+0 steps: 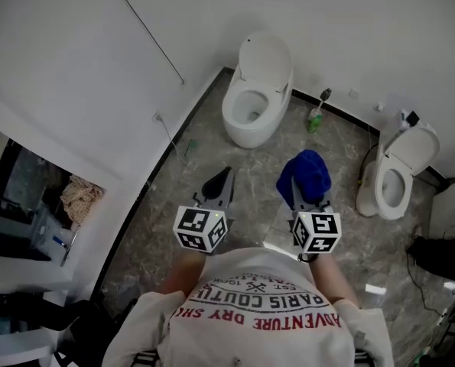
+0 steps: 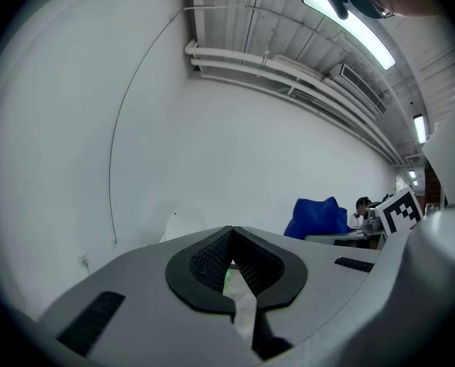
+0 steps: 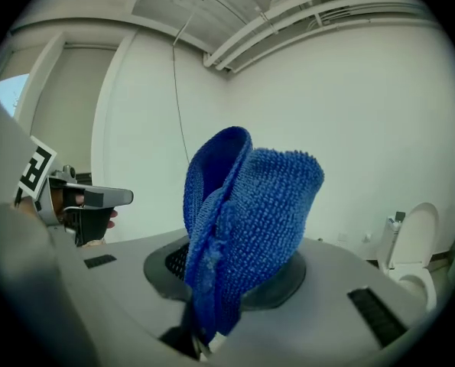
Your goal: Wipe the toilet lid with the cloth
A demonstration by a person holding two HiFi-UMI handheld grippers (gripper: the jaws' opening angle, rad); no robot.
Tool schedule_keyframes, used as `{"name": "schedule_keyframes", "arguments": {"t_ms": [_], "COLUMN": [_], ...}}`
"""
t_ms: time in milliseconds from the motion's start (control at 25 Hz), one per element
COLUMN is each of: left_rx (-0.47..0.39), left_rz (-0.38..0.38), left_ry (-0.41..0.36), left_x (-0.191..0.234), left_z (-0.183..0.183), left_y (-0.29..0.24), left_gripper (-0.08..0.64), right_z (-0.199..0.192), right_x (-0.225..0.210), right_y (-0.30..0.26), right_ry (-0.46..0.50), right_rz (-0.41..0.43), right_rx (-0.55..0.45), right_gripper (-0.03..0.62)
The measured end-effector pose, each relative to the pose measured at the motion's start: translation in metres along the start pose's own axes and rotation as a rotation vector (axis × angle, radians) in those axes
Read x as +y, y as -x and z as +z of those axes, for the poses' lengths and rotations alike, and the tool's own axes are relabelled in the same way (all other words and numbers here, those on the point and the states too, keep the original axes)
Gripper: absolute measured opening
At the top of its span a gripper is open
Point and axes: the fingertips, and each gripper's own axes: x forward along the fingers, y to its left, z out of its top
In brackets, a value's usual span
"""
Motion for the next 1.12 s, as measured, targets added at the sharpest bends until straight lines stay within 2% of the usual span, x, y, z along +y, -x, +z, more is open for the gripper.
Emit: {"name": "schedule_keyframes", "arguments": {"t_ms": [160, 480, 680, 880, 1120], "left_rx": [0.008, 0.038, 0.071, 0.068, 0.076], "left_rz": [0.015, 0.058, 0.079, 0.092, 0.096], "left_ry": [0.006, 0.076, 0.105, 0.089, 0.094], "left_x": [0.03, 0.098, 0.128, 0.16, 0.192], "left_z": [-0.004, -0.025, -0.041, -0.041, -0.02], "left_y": [0.015, 0.047, 0.051, 0.014, -0.07], "left_gripper": [0.006, 0.006, 0.006, 0.006, 0.006], "right_z": [-0.007, -0.03, -0.039, -0.033, -0.019], "right_x": [0.023, 0.083, 0.098, 0.089, 0.042], "right_y": [-0.011, -0.039, -0.063, -0.113, -0.199], "right_ry": [-0.008, -0.022, -0.021, 0.01, -0.003], "right_rz": [-0.011, 0.016, 0.031, 0.043, 0.06], "right_rx": [0.011, 0.071, 0.097, 0.082, 0.096], "right_gripper": [0.094, 0.094, 0.094, 0.094, 0.094]}}
